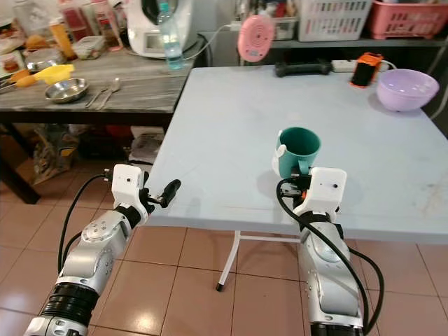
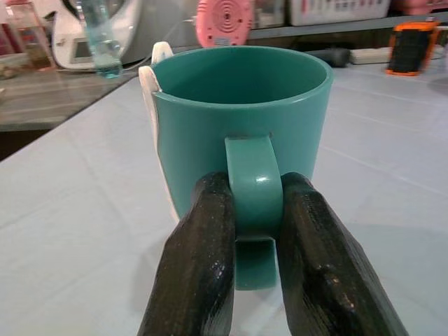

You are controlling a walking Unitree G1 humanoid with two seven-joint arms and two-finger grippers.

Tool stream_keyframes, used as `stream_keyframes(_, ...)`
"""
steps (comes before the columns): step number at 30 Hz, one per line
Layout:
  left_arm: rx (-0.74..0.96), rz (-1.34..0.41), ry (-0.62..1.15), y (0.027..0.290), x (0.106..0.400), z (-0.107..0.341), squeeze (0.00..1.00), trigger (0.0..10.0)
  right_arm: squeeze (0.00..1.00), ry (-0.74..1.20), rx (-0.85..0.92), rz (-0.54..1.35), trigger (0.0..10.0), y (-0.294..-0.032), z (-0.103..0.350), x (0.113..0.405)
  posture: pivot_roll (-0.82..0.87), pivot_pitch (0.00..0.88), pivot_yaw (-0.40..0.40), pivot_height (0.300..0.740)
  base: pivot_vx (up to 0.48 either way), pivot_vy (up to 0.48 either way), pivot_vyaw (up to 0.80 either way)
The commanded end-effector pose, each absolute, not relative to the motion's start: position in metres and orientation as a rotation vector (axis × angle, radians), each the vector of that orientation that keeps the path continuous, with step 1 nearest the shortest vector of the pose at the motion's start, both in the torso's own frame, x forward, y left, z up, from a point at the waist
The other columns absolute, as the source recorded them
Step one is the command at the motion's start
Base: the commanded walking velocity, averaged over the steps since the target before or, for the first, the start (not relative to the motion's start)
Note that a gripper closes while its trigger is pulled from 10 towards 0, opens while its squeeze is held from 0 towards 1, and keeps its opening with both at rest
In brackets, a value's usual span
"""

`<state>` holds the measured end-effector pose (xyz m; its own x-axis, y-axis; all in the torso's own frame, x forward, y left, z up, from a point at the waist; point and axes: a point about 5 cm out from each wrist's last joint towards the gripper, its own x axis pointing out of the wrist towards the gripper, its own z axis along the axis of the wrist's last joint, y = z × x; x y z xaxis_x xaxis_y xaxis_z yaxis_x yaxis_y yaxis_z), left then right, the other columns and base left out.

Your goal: Setting the table

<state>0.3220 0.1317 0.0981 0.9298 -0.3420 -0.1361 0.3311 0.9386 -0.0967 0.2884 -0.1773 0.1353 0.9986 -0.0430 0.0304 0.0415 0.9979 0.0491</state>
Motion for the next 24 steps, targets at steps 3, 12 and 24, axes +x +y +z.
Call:
stream_keyframes(3, -0.06, -0.334, 0.154, 0.1346, 0.3239, 0.0978, 0.0, 10.0, 0.0, -0.063, 0.043, -0.026, 10.0, -0.1738, 0.1423, 0.29, -0.09, 0.01, 0.073, 0.74, 0.0, 0.282, 0.0)
stream_keyframes(12, -0.054, -0.342, 0.16, 0.1329, 0.3251, 0.0962, 0.0, 10.0, 0.0, -0.063, 0.044, -0.031, 10.0, -0.1713, 0.1404, 0.2887, -0.1, 0.002, 0.076, 0.74, 0.0, 0.33, 0.0)
stream_keyframes(24, -0.041, -0.361, 0.155, 0.1291, 0.326, 0.0959, 0.0, 10.0, 0.0, -0.073, 0.041, -0.055, 10.0, -0.1745, 0.1412, 0.2893, -0.1, 0.0, 0.081, 0.74, 0.0, 0.42, 0.0)
